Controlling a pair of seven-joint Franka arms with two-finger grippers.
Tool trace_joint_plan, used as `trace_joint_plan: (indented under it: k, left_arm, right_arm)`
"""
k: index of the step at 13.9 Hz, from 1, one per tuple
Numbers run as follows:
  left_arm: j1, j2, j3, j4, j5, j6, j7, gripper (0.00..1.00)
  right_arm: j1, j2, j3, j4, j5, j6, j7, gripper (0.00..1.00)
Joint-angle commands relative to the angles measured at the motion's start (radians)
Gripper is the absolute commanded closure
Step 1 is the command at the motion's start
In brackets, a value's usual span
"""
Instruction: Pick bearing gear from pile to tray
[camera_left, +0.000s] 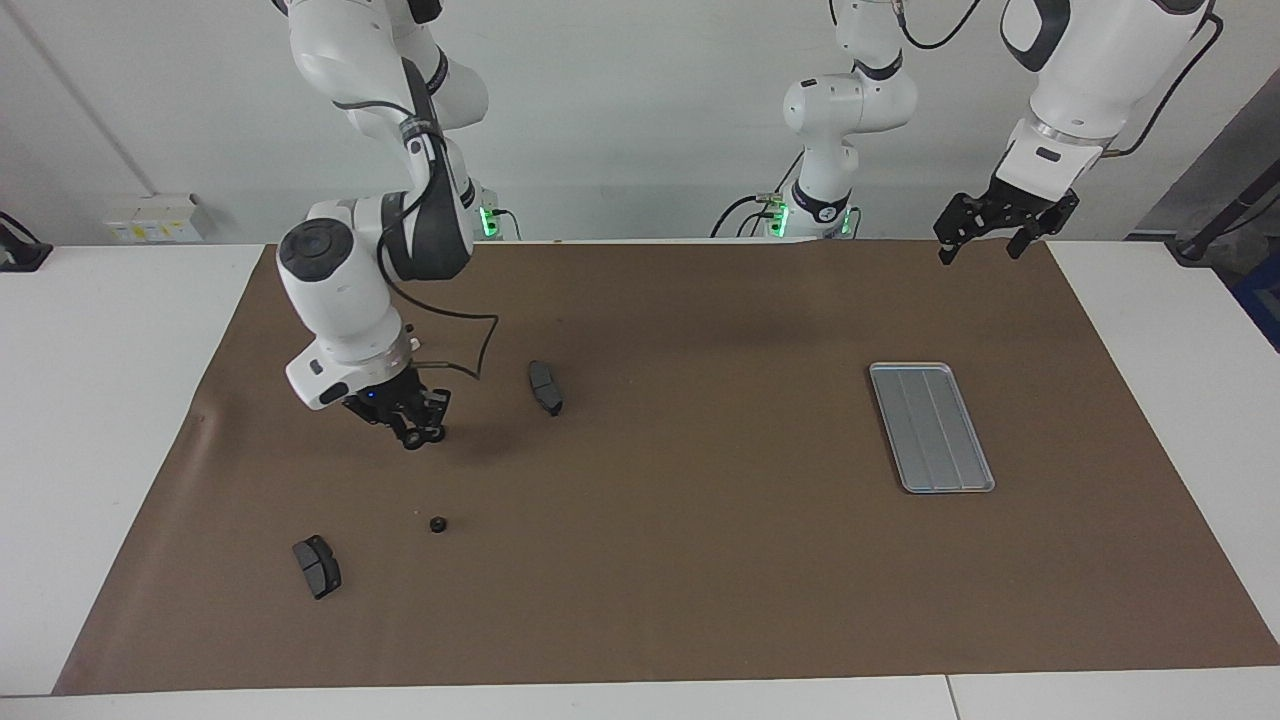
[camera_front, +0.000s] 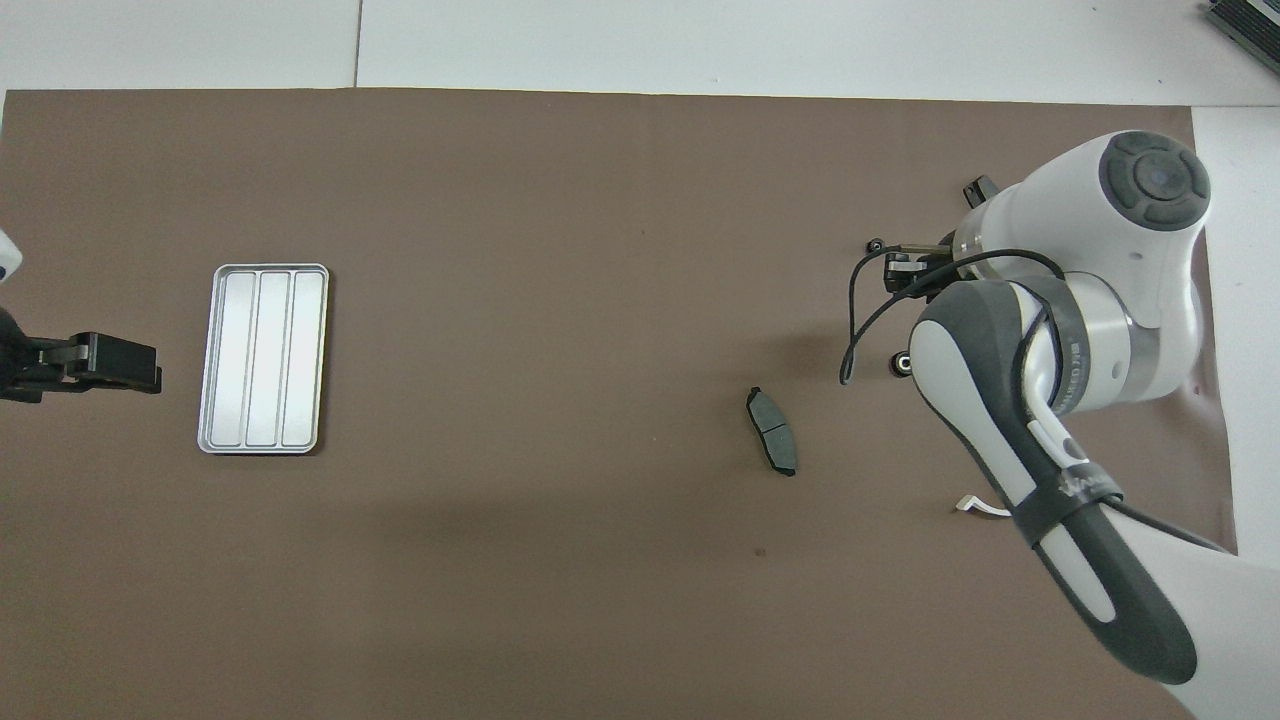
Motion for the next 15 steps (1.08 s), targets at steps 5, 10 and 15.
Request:
trace_joint_plan:
  k: [5, 10, 15]
  left_arm:
    - [0.058, -0.031, -0.003, -0.044, 0.008, 0.011, 0.003, 0.00]
    - [0.057, -0.035, -0.003, -0.047, 0.007, -0.001, -0.009, 0.00]
    - [0.058, -0.035, -0.002, -0.047, -0.022, -0.012, -0.006, 0.00]
  right_arm:
    - [0.253, 0.053, 0.002, 0.036, 0.164, 0.150, 0.288, 1.00]
    - [0.412, 0.174, 0.002, 0.048, 0.173, 0.334, 0.470, 1.00]
    - [0.489, 0.313, 0.002, 0.157, 0.155, 0.365, 0.543, 1.00]
